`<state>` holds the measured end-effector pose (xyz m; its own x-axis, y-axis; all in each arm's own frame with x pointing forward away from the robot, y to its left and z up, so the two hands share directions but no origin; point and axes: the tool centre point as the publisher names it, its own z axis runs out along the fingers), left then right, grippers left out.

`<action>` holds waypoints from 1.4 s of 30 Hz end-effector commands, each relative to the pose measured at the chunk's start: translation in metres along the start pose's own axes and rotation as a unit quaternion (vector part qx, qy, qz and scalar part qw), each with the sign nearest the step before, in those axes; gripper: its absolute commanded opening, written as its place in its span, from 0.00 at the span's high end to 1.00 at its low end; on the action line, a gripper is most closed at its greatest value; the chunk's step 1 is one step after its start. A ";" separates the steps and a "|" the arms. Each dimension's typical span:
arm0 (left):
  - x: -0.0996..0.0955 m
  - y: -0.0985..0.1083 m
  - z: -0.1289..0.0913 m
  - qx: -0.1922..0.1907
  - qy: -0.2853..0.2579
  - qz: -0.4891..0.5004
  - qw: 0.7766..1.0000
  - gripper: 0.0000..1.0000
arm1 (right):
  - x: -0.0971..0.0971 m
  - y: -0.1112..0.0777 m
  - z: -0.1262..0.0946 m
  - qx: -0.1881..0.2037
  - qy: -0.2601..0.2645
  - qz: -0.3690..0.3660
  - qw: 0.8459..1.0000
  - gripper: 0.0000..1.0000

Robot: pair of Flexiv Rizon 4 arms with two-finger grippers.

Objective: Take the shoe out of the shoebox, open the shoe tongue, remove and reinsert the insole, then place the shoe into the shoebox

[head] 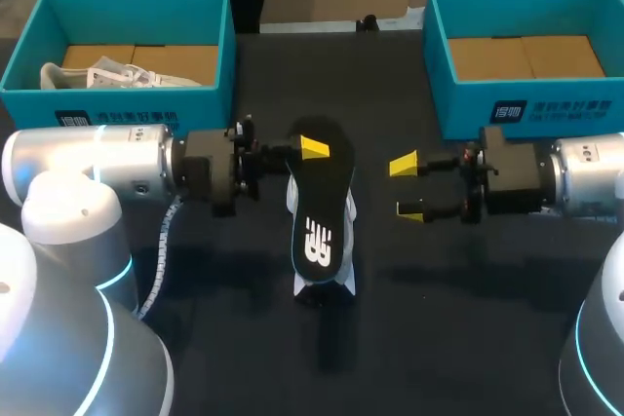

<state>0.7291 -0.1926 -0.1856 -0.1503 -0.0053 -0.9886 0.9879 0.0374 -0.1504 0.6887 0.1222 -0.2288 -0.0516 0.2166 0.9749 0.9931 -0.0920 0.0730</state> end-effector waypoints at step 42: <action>0.000 -0.001 0.000 -0.001 -0.001 0.001 1.000 1.00 | -0.008 0.017 -0.032 0.218 -0.178 -0.557 0.781 0.00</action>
<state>0.7287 -0.1915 -0.1858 -0.1499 -0.0069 -0.9887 0.9880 0.0376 -0.1501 0.7113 0.0868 -0.2345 -0.9019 0.1188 0.4154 0.3949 0.6166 0.6810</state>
